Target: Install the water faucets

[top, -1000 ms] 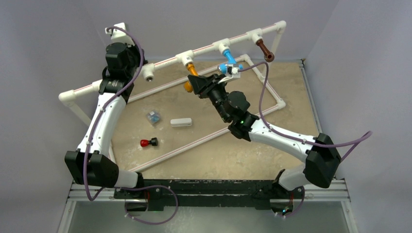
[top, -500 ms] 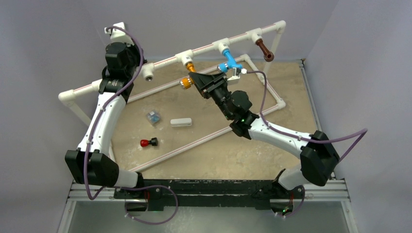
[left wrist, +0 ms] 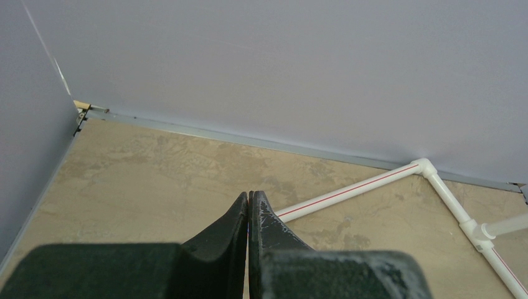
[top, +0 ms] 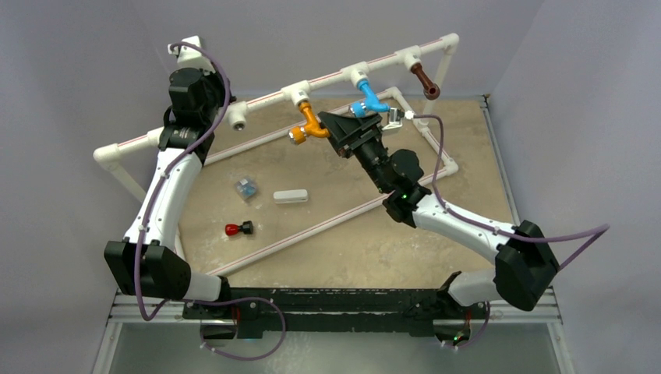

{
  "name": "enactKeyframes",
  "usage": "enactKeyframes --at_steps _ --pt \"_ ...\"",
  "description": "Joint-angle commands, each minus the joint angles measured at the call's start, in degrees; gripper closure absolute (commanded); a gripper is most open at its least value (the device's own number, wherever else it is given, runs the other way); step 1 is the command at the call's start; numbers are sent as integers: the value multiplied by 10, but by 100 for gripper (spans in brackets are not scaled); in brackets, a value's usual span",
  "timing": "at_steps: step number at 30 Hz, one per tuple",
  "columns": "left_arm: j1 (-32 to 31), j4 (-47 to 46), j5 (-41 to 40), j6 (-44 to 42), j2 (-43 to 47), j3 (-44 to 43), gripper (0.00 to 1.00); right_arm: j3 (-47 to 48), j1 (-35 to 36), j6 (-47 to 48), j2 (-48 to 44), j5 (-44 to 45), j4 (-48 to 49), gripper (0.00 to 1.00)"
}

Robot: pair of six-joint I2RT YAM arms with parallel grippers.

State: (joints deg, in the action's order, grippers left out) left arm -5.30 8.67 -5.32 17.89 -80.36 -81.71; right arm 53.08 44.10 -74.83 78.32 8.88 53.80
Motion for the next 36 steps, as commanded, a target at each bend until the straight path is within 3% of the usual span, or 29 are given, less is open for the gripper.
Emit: enactKeyframes --at_steps 1,7,14,25,33,36 --pt "-9 104 8 -3 -22 29 100 -1 -13 43 -38 -18 2 26" --pt "-8 103 8 -3 -23 29 100 10 -17 161 -82 -2 -68 22" --pt "-9 102 10 -3 -25 29 100 76 -17 367 -118 3 -157 22" --pt "-9 104 10 -4 -26 29 100 189 -17 736 -118 -54 -291 22" --pt "-9 103 12 -5 -25 29 100 215 -12 963 -128 -141 -377 21" --pt "-9 104 13 -5 -25 29 100 214 16 1050 -134 -130 -398 21"
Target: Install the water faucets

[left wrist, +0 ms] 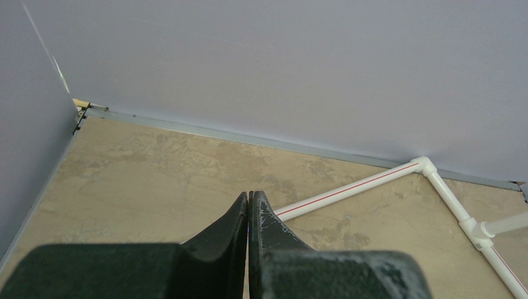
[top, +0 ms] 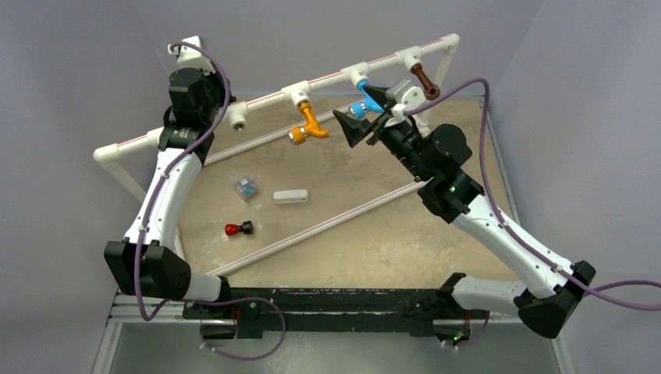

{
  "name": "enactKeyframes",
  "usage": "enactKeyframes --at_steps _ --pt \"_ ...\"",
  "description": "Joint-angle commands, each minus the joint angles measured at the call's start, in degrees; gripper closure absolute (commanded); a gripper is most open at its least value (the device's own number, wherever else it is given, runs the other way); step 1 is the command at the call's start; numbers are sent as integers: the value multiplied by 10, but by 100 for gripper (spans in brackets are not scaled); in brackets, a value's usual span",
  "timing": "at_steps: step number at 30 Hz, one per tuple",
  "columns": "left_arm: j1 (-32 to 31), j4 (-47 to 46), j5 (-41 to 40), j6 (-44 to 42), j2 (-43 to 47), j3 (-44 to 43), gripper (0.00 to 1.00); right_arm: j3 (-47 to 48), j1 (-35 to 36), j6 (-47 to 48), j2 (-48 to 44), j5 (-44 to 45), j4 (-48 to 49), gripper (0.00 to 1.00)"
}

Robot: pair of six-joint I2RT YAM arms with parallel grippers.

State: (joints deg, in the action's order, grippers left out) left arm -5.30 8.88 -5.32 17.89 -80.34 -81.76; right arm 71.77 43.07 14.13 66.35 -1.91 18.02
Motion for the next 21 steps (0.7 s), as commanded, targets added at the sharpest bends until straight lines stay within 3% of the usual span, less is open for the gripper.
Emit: enactKeyframes --at_steps 1,6,11,21 --pt "-8 102 14 -5 -25 29 100 24 43 191 -16 -4 -42 21" --pt "-9 102 15 -5 -26 29 100 1 132 368 -6 108 -55 18" --pt "-8 102 12 -6 -25 29 100 -56 203 511 11 229 21 17" --pt "-8 102 14 -6 -25 29 100 -129 232 745 82 331 209 16"
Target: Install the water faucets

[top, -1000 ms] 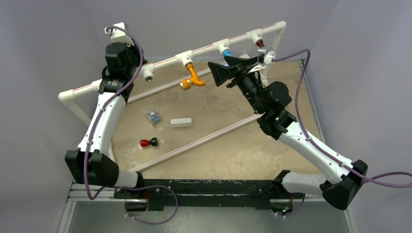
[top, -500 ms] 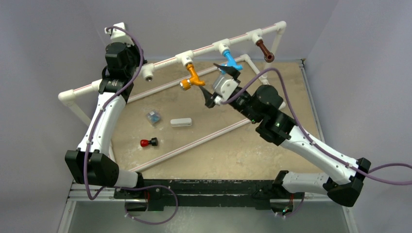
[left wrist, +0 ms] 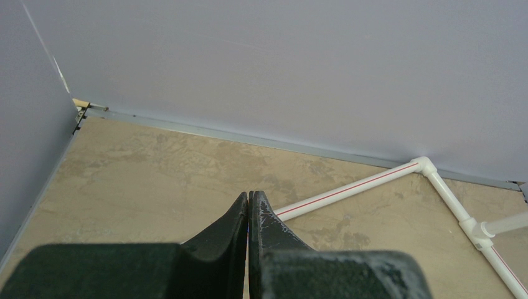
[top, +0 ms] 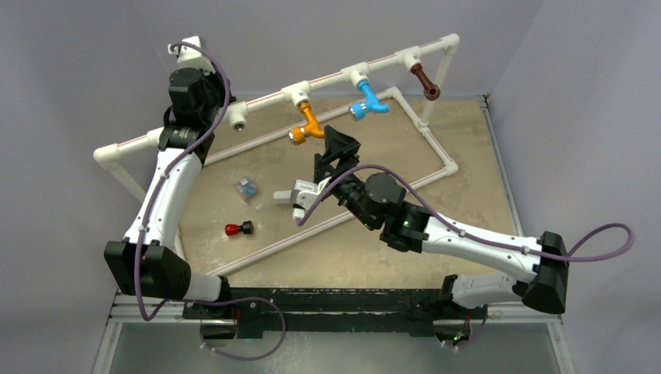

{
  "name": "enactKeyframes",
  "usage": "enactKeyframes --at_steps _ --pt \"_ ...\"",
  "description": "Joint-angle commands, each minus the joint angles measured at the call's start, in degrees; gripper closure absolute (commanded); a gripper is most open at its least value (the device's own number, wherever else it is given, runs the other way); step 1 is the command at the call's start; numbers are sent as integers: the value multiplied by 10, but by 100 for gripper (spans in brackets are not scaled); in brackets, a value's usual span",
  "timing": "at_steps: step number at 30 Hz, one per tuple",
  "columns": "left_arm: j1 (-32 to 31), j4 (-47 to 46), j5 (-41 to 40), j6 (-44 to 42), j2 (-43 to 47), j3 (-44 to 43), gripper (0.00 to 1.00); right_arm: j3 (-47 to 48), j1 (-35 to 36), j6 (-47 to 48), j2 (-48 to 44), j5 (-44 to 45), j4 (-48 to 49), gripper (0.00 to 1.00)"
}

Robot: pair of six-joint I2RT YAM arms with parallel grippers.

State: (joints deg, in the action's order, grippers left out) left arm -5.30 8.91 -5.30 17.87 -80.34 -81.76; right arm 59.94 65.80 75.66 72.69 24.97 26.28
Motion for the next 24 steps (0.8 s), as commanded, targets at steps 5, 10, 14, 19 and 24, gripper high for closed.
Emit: enactKeyframes --at_steps 5,10,14,19,24 --pt "-8 100 15 -5 -25 30 100 -11 4 189 78 91 231 17" --pt "-8 100 18 -5 -25 30 100 18 3 199 123 74 265 17" --pt "-8 100 17 -5 -25 30 100 33 -4 201 150 61 308 18" --pt "-8 100 17 -5 -25 30 100 68 -17 192 183 70 319 23" --pt "-8 99 19 -5 -24 31 100 83 -31 174 196 71 314 35"
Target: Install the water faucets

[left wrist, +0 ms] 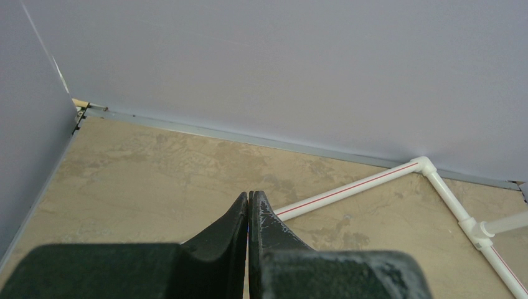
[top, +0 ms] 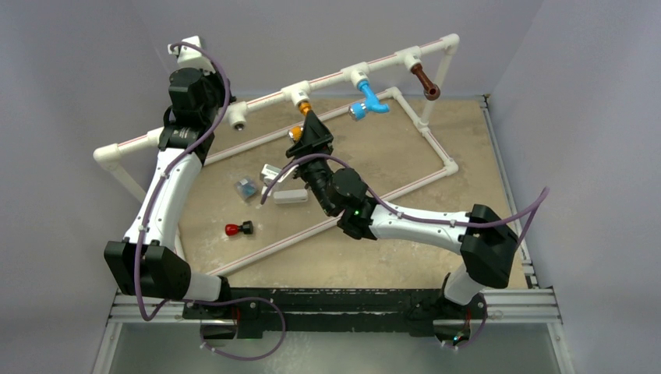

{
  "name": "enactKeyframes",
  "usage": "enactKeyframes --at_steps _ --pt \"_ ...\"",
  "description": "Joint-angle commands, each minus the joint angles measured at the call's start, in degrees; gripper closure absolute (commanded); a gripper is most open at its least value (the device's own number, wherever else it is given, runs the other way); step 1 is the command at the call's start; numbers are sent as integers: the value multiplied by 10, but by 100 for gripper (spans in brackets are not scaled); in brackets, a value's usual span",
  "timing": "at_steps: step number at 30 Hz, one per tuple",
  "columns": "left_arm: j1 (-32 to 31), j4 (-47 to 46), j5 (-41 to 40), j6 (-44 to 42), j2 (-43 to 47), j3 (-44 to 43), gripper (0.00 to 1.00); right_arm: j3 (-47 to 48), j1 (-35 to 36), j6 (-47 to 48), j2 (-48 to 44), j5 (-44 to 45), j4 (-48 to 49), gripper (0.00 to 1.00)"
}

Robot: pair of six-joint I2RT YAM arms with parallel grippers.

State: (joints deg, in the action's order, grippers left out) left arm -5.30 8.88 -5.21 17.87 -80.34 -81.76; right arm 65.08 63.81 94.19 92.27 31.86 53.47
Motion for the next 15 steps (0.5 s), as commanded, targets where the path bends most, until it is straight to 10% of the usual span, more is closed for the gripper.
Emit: enactKeyframes --at_steps 1,11,15 --pt "-8 99 18 -5 -25 30 100 35 -13 -14 4 4 40 40" --pt "-6 101 19 -5 -26 30 100 49 -21 -85 10 11 37 100" --pt "-5 100 18 -4 -26 30 100 62 -25 -193 7 16 28 100"
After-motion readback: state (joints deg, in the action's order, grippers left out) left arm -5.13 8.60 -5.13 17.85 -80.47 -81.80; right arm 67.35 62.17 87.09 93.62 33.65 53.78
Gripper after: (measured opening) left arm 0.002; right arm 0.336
